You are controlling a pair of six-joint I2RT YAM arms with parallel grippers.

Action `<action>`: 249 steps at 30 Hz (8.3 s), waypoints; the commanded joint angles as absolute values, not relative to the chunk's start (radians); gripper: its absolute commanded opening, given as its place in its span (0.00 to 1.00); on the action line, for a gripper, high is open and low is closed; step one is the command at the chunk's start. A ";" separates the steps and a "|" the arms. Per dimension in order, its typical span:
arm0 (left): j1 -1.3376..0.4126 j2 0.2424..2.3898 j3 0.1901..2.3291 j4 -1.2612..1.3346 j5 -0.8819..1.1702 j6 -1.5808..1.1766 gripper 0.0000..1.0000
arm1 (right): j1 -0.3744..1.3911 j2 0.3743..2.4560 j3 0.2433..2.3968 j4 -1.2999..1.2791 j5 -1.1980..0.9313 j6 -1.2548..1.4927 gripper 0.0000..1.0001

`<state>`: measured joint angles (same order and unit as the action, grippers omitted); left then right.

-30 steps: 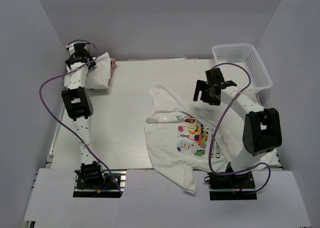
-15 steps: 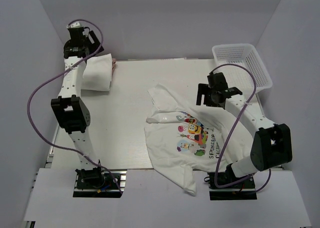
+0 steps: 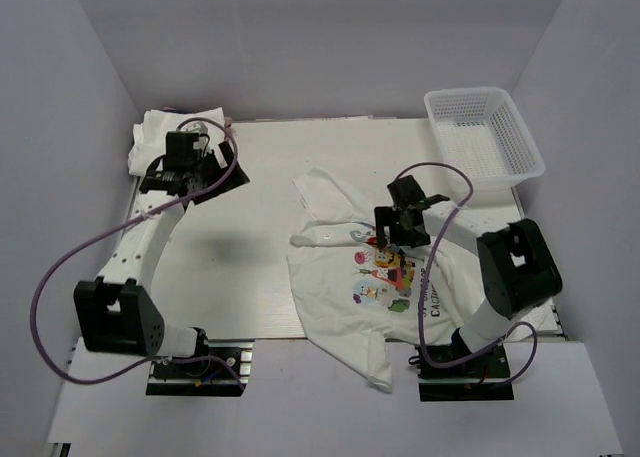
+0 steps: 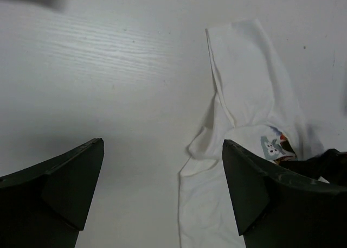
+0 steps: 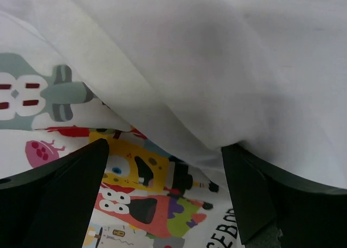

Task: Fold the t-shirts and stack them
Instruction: Flatten out the tshirt

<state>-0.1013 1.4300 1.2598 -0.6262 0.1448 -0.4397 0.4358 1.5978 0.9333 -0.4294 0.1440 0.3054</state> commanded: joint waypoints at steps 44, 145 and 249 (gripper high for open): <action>-0.149 2.219 1.744 -0.615 -0.155 -0.543 0.65 | 0.287 1.417 1.054 -0.713 0.307 0.515 0.90; -0.129 2.079 2.028 -0.288 0.104 -0.417 1.00 | 0.181 1.342 1.210 -0.710 -0.110 0.211 0.90; -0.278 1.778 1.335 -0.663 -0.313 -0.334 1.00 | 0.290 2.238 2.281 -0.245 0.694 -0.229 0.90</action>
<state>-0.2832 1.8084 1.3117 -0.6643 -0.2882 -0.3519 0.2459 2.2715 2.2436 -0.2947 0.6968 -0.1379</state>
